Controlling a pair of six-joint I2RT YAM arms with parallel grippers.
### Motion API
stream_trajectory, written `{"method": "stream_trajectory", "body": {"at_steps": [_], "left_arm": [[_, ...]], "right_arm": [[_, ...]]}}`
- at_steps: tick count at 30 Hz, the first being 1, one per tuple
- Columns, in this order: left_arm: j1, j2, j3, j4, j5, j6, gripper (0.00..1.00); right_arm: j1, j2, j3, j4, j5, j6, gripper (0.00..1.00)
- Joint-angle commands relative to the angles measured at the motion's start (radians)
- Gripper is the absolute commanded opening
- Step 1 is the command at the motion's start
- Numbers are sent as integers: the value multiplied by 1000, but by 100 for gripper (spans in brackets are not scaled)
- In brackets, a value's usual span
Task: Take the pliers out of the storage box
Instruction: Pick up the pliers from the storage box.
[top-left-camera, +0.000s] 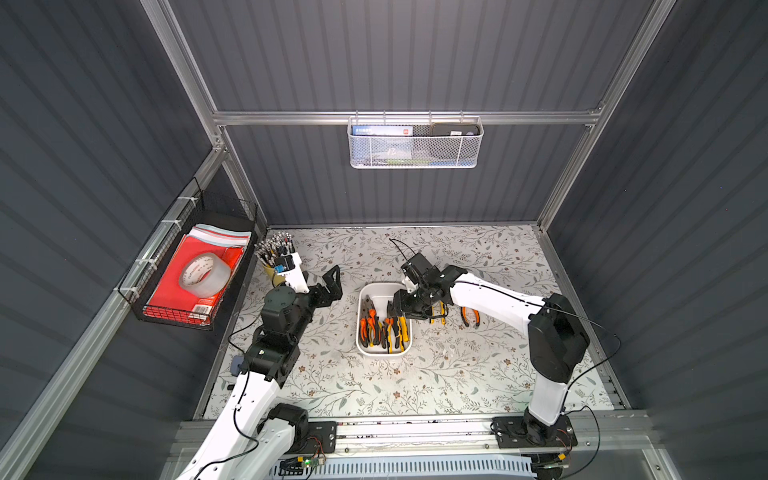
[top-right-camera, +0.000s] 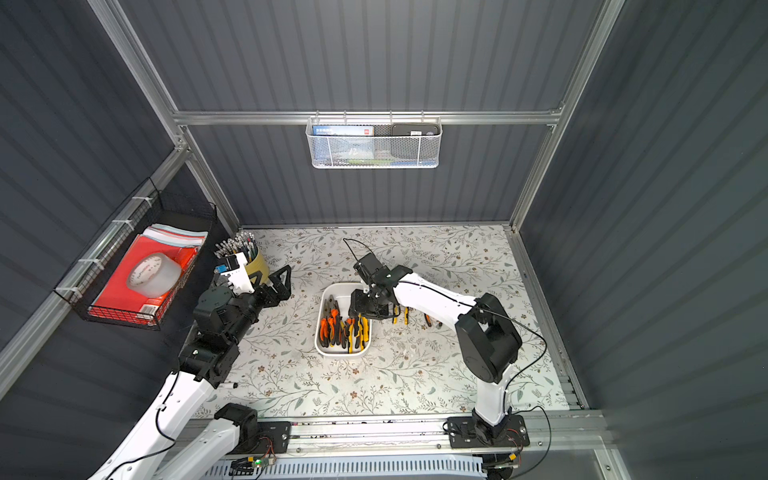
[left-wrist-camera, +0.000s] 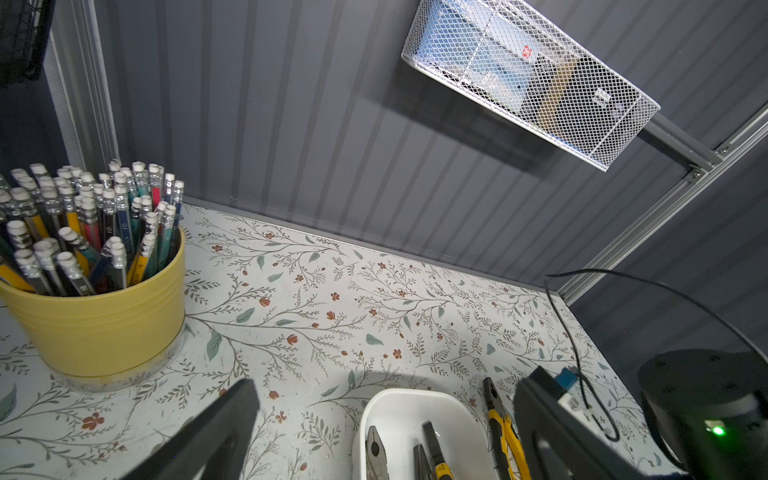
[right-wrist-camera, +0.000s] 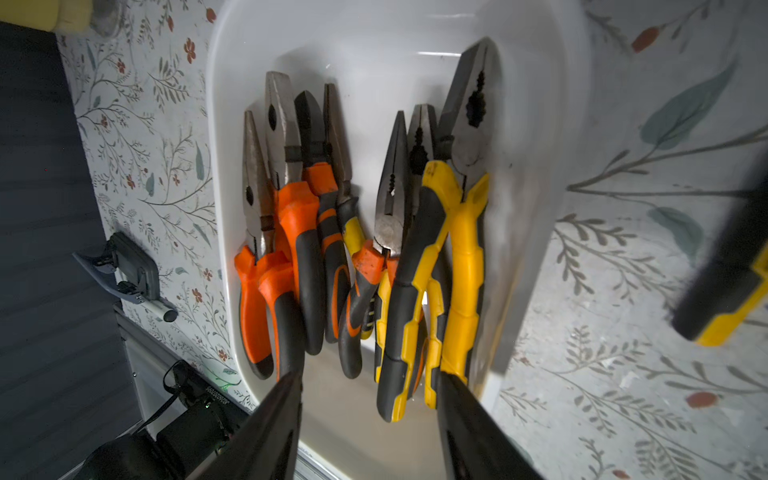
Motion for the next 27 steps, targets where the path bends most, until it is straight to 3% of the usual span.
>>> {"method": "stream_trajectory", "body": {"at_steps": [1, 6, 27], "left_arm": [[0, -11, -4, 14, -1, -3, 99], [0, -17, -6, 13, 0, -4, 99], [0, -21, -7, 12, 1, -2, 99]], "right_arm": [[3, 37, 37, -22, 15, -1, 54], [4, 82, 55, -39, 15, -5, 48], [14, 160, 70, -34, -1, 11, 39]]}}
